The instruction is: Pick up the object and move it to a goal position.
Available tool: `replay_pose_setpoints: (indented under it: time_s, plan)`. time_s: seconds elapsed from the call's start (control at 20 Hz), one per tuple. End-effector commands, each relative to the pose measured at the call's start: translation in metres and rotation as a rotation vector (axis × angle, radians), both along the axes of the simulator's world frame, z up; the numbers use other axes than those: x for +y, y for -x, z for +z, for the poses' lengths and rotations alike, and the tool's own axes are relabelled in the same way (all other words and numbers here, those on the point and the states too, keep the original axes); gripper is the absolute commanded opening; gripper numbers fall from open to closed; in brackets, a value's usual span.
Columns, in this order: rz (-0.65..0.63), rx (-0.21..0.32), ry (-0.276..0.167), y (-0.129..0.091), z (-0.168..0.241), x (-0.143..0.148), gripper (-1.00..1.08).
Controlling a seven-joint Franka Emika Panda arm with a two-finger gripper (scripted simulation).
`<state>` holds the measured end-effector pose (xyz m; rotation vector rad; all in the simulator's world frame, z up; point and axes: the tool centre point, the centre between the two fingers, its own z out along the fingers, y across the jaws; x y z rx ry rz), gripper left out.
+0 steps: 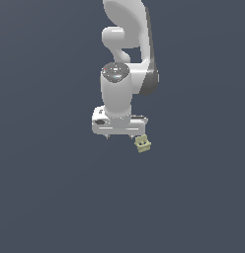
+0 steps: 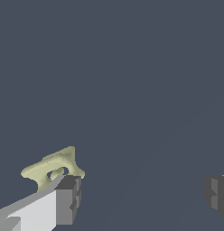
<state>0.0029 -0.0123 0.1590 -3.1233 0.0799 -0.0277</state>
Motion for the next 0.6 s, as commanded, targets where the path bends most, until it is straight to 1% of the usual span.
replay_pose_setpoints:
  time_s: [0.0, 0.15, 0.3, 0.55]
  plan:
    - [-0.002, 0.000, 0.000, 0.000, 0.000, 0.000, 1.00]
    - [0.024, 0.000, 0.002, 0.001, -0.004, 0.008, 1.00]
    - [0.075, 0.003, 0.006, 0.006, -0.014, 0.023, 1.00]
    - [0.226, 0.009, 0.016, 0.021, -0.041, 0.068, 1.00]
